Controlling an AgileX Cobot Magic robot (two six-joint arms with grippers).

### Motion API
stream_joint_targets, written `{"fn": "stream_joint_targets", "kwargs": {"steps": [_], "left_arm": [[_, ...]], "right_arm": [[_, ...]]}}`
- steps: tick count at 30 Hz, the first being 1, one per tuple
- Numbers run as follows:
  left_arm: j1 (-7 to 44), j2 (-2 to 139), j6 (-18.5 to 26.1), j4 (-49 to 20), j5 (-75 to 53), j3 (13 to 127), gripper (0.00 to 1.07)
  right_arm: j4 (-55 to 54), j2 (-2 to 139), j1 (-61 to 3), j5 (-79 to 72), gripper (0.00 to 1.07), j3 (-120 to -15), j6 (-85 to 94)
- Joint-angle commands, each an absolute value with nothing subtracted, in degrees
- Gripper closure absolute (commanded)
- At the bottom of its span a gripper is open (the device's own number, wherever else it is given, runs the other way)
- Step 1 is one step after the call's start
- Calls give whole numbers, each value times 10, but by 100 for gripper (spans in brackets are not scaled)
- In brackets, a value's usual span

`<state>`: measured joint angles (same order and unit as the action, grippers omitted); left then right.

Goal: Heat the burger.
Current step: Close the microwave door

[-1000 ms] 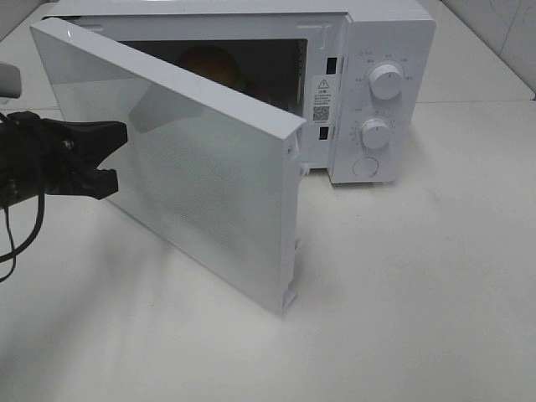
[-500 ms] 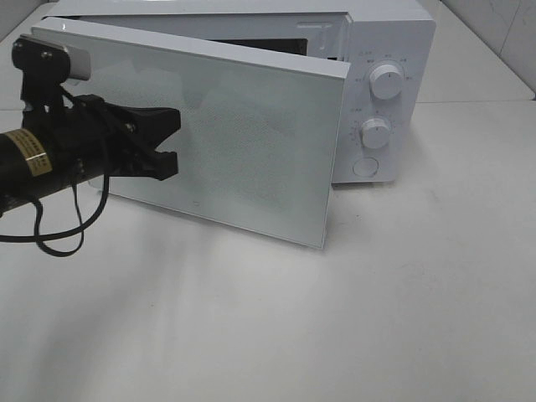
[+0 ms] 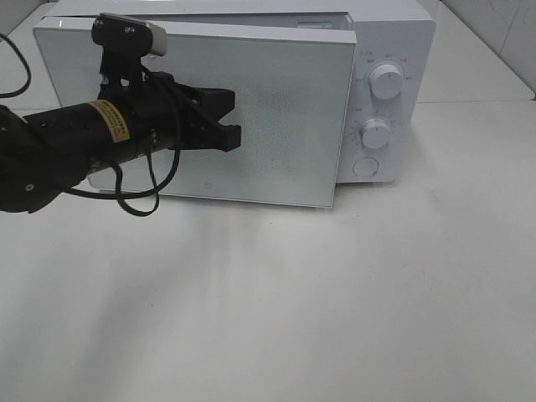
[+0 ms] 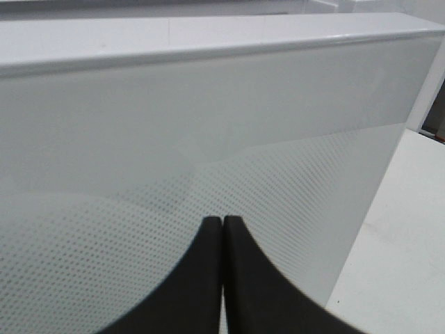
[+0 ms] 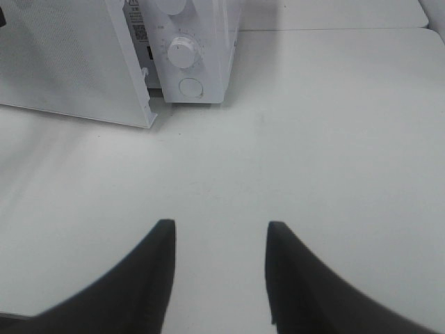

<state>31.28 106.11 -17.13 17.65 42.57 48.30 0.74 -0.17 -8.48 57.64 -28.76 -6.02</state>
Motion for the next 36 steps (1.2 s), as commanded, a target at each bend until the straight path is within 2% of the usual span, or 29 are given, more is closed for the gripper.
{"fn": "stream_joint_targets", "kwargs": {"steps": [1,23,34,36], "left_arm": [[323,1072,-170,163,418,505,107],[340,1183,-172,147,354,695,107],[341,1196,-175,151,344,725,107],[355,1187,-193,152,314,723,107]], "right_arm": [[8,-19,-81,573,66,-286,-62],[8,-18,-81,573,66,-286,-62],[8,-18,-81,573,66,-286,-62],[8,-18,-81,573,66,-286,-62]]}}
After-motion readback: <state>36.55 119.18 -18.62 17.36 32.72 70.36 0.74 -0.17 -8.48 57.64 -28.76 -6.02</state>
